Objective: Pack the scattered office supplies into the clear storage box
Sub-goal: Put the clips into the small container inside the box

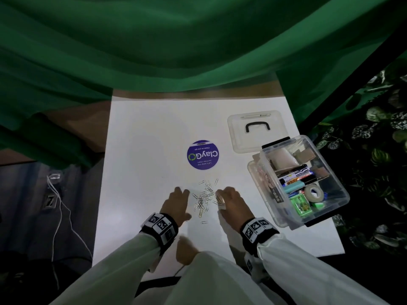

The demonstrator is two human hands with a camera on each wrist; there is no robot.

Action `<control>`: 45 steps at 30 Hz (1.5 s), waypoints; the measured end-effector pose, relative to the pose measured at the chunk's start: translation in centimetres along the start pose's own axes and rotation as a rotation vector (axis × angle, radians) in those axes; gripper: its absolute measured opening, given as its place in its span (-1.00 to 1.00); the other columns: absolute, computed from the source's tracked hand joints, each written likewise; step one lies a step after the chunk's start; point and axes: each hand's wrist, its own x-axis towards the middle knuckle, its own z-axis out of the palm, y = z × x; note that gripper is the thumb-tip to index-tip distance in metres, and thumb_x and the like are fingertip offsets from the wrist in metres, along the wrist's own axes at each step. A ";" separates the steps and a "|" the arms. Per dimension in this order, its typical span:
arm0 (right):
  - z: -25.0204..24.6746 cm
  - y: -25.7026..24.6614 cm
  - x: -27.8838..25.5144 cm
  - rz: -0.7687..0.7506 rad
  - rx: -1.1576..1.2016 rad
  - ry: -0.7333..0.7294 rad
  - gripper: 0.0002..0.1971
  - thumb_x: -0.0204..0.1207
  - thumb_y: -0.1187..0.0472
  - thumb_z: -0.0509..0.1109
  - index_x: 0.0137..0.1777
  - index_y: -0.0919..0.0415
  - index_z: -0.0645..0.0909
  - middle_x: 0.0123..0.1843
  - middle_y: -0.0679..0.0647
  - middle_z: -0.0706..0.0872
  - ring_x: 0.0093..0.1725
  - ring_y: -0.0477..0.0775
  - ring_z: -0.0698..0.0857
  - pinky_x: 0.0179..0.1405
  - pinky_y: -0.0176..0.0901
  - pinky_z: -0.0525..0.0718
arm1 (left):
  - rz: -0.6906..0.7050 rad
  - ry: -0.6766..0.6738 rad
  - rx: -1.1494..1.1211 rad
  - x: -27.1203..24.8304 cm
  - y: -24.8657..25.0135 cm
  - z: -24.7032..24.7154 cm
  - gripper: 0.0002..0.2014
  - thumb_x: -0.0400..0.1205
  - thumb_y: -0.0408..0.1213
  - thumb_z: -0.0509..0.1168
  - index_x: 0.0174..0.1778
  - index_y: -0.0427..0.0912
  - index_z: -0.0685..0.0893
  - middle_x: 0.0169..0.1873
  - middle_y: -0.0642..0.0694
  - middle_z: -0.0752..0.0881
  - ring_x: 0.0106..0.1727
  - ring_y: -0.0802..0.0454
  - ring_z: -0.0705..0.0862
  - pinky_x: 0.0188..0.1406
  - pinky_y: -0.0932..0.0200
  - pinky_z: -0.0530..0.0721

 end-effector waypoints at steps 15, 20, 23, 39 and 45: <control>-0.9 -1.6 4.1 0.080 -0.065 -0.101 -0.17 0.27 0.14 0.63 0.45 0.05 0.22 0.29 0.16 0.37 0.26 0.21 0.46 0.01 0.06 0.65 | 0.000 0.058 -0.149 1.7 1.9 0.7 -0.42 0.50 -0.39 0.43 0.38 -0.20 0.33 0.22 -0.24 0.41 0.01 -0.32 0.68 -0.07 -0.07 0.64; -0.6 -2.2 4.7 -0.025 -0.197 -0.114 -0.43 0.39 0.21 0.50 0.38 0.19 0.40 0.27 0.18 0.41 0.25 0.25 0.48 -0.08 0.06 0.67 | 0.017 0.077 -0.196 2.3 2.7 0.2 -0.26 0.40 -0.36 0.53 0.45 -0.15 0.33 0.25 -0.21 0.38 0.15 -0.22 0.63 0.06 -0.01 0.68; 0.5 -2.4 3.8 -0.047 -0.154 -0.018 -0.76 0.55 0.26 0.29 0.21 0.20 0.50 0.19 0.14 0.49 0.17 0.20 0.54 -0.19 0.02 0.62 | 0.024 0.088 -0.190 2.1 3.3 0.6 -0.25 0.43 -0.36 0.52 0.49 -0.15 0.31 0.31 -0.20 0.37 0.22 -0.17 0.59 0.13 0.07 0.63; -5.5 0.3 1.9 0.101 0.305 0.100 -0.89 0.50 0.36 0.35 -0.19 0.17 0.66 -0.16 0.07 0.75 -0.17 0.07 0.72 -0.12 -0.09 0.72 | 0.092 0.071 -0.223 4.5 4.5 0.9 -0.97 0.60 -0.34 0.27 -0.11 -0.20 0.54 -0.05 -0.19 0.51 -0.16 -0.23 0.62 -0.25 0.10 0.47; -15.0 3.0 -0.4 0.168 0.623 0.471 -0.91 0.54 0.42 0.42 -0.13 0.23 0.67 -0.24 0.16 0.76 -0.35 0.06 0.72 -0.35 -0.12 0.78 | 0.090 0.039 -0.301 3.5 4.8 -0.3 -0.76 0.54 -0.34 0.29 -0.36 -0.03 0.39 -0.37 0.06 0.51 -0.24 -0.07 0.55 -0.30 0.15 0.36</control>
